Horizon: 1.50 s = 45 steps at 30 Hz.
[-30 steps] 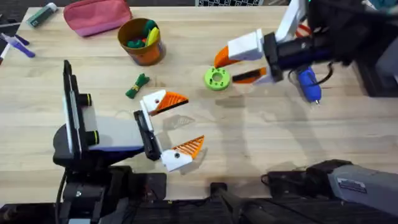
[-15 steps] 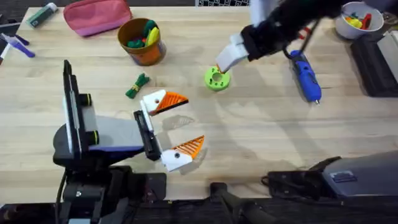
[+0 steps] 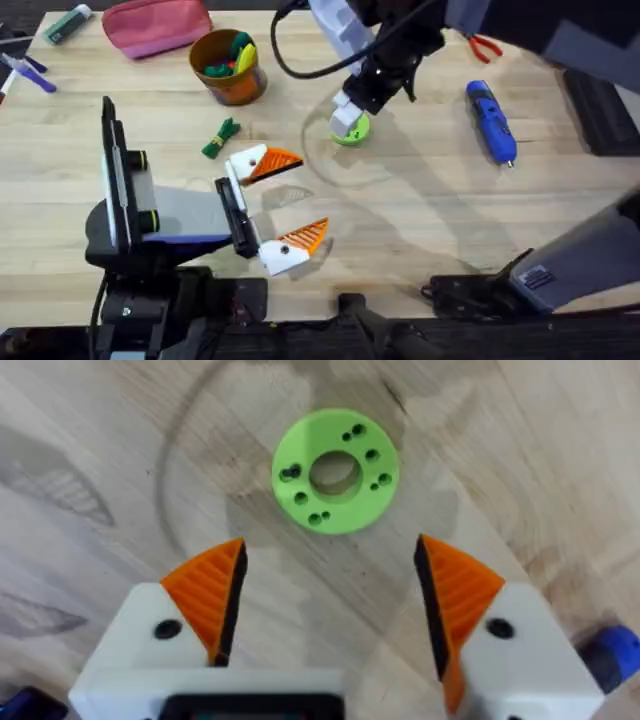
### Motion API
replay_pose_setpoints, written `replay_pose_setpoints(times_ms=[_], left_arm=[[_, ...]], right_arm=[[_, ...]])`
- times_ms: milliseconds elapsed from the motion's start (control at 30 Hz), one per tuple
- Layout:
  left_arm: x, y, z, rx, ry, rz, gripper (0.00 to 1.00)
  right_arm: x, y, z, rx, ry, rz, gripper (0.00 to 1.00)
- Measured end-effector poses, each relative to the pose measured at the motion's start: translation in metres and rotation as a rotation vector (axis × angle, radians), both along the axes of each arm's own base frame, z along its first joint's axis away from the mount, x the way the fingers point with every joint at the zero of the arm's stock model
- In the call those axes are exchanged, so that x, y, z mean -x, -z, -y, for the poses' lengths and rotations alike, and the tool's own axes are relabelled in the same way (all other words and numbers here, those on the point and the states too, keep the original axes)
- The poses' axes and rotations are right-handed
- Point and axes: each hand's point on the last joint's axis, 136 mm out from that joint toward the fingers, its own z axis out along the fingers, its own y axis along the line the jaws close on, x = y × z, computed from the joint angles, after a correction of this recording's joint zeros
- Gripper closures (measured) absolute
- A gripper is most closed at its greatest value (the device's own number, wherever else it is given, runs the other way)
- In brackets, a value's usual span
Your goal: Pick up the gripper from the table and insert it into the empty holder that is missing its gripper. Then pick up a screw, insert it into the mounting hole, and use the screwdriver to tighten it. Finally, clean up the table by picking up the vegetable and placing it into the bucket.
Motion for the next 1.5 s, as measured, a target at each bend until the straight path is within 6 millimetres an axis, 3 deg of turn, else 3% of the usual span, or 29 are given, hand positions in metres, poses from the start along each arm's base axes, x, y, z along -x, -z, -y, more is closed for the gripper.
replay_pose_setpoints(times_ms=[267,667,1167,1500], left_arm=[[0.0,0.0,0.0,0.0,0.0,0.0,0.016],[0.0,0.0,0.0,0.0,0.0,0.0,0.016],[0.0,0.0,0.0,0.0,0.0,0.0,0.015],[0.0,0.0,0.0,0.0,0.0,0.0,0.015]], right_arm=[[-0.006,0.02,-0.004,0.027,-0.047,-0.018,0.13],[-0.007,0.032,-0.02,0.032,-0.127,-0.008,0.151],[-0.015,0.043,-0.029,0.029,-0.147,0.005,0.302],[-0.013,0.062,-0.028,0.054,-0.155,-0.034,0.415]])
